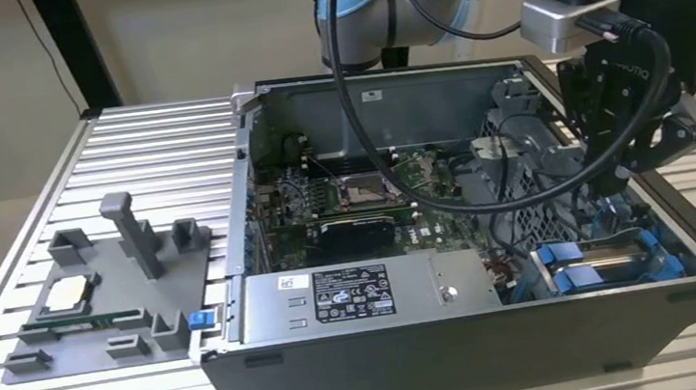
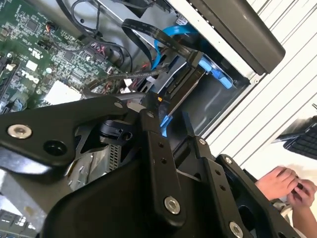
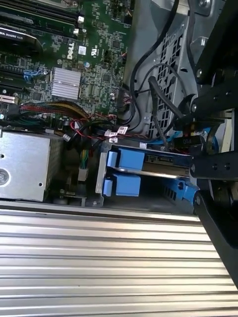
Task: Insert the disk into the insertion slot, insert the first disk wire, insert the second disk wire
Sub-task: 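Insert the first disk wire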
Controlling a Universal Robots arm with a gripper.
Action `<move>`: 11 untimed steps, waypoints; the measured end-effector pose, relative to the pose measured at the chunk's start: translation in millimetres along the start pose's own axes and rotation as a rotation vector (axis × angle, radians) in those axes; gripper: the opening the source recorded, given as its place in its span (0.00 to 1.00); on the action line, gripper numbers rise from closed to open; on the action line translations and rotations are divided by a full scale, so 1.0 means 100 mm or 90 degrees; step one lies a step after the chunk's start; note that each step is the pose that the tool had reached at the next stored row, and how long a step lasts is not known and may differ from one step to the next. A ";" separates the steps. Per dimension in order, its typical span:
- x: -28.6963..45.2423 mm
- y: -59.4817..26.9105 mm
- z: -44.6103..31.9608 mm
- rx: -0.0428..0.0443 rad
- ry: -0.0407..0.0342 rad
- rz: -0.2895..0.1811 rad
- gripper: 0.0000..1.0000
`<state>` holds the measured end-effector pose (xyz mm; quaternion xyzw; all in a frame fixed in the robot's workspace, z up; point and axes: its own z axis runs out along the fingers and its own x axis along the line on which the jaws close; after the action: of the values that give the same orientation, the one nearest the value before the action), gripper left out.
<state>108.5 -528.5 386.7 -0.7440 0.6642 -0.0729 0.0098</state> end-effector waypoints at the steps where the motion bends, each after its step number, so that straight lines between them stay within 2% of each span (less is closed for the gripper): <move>1: -0.001 0.001 0.000 0.0003 0.0000 0.000 1.00; 11: -0.005 0.030 -0.003 0.0021 0.0000 -0.001 1.00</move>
<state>105.5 -528.4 386.7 -0.7442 0.6637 -0.0740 0.0110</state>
